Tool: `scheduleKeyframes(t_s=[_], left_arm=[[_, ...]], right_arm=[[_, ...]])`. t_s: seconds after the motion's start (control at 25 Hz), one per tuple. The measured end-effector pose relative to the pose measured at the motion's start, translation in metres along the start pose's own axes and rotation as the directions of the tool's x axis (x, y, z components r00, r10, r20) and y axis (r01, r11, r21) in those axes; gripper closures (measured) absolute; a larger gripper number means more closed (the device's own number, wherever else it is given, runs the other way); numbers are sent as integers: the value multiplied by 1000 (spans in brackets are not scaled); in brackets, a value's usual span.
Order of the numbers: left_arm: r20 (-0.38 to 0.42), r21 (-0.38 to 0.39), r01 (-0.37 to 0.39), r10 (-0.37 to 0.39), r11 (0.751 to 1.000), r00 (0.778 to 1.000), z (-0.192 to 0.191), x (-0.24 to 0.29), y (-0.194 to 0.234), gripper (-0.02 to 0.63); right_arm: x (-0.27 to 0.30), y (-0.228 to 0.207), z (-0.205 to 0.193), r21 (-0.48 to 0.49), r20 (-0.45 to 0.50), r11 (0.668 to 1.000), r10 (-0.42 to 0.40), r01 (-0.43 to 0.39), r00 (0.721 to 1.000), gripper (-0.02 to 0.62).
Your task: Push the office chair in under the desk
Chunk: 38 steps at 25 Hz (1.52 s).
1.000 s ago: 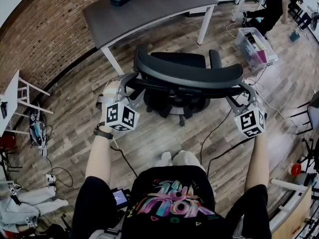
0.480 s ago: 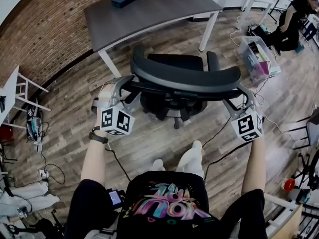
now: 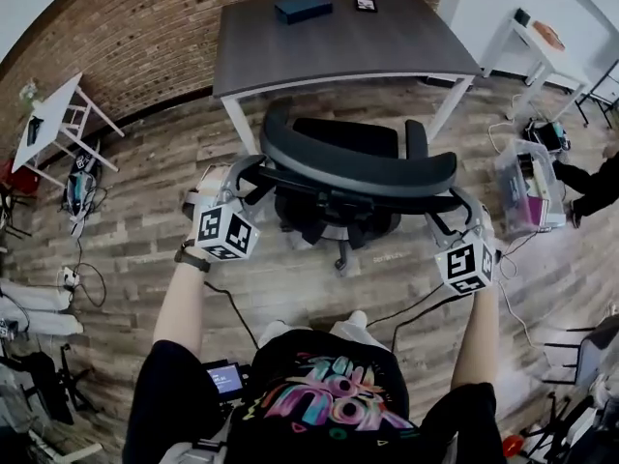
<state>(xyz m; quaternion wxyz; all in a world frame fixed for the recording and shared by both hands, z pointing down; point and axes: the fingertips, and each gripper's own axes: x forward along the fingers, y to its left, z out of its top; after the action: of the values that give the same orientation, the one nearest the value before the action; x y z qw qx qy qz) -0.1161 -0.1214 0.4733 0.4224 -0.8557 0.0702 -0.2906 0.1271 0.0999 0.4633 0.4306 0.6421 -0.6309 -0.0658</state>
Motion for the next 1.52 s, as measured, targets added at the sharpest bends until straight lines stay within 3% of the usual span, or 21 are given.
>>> scheduleKeyframes(t_s=[0.6,1.2,1.52], left_arm=[[-143,-112,-57,40,992,989,11,56,30,360],[-143,-102,-107,92,989,985,20,133,74,360],[-132,-99,-134,120,986,984,20,199,119,360]], right_arm=[[74,-81,-16,-71,115,993,101,-94,988,328],[149,-158,-37,-72,123,990,127,-119,984,321],[216,-220,-45,-71,111,987,155,-147,982,318]])
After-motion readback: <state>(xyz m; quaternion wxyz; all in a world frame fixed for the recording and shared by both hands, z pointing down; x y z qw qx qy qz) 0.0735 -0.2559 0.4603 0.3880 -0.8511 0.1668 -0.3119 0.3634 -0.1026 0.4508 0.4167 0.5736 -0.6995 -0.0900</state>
